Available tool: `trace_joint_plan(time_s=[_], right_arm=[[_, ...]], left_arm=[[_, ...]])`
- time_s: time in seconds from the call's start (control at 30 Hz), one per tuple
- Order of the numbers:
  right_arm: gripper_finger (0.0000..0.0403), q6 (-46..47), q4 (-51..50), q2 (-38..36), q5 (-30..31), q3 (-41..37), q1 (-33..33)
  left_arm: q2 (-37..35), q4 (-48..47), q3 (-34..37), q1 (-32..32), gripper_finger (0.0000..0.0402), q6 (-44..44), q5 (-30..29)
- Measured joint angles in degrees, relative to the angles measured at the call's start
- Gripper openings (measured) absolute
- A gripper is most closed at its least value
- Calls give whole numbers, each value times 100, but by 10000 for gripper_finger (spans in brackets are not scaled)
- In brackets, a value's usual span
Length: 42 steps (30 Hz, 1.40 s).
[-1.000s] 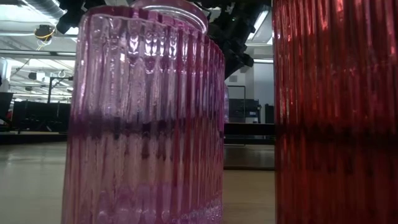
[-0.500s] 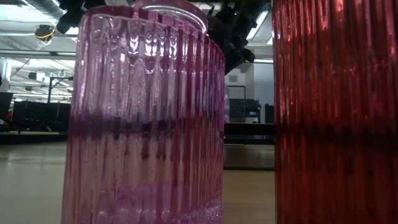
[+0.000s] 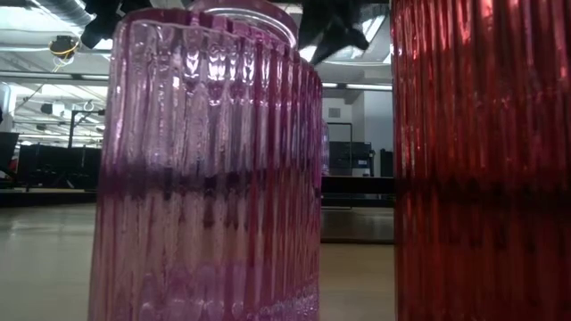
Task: Sort vases onto shelf
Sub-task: Put the top purple vase on the shelf aligned with the other purple vase
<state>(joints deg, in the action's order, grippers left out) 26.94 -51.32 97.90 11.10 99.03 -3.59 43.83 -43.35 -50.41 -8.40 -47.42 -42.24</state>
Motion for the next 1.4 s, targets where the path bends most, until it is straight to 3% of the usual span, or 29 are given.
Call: trace_joint_plan(time_s=[0.3,0.57,0.8,0.93,1.13,1.4], right_arm=[[200,-41,-815,-546,1061,870,475],[200,688,-2033,-1531,2067,915,911],[200,1776,-2999,-2088,2883,915,1284],[200,2218,-3475,-2220,3324,915,1457],[200,2668,-3877,-2281,3528,821,1706],[200,2788,-3865,-2666,3680,276,2127]], left_arm=[[0,5,0,305,151,-7,-191],[-72,149,0,825,151,414,-664],[-68,243,0,2247,151,612,604],[-26,707,-2,3096,151,1247,1089],[407,980,-2,4222,151,1547,1953],[1175,880,-81,5381,151,1541,2670]])
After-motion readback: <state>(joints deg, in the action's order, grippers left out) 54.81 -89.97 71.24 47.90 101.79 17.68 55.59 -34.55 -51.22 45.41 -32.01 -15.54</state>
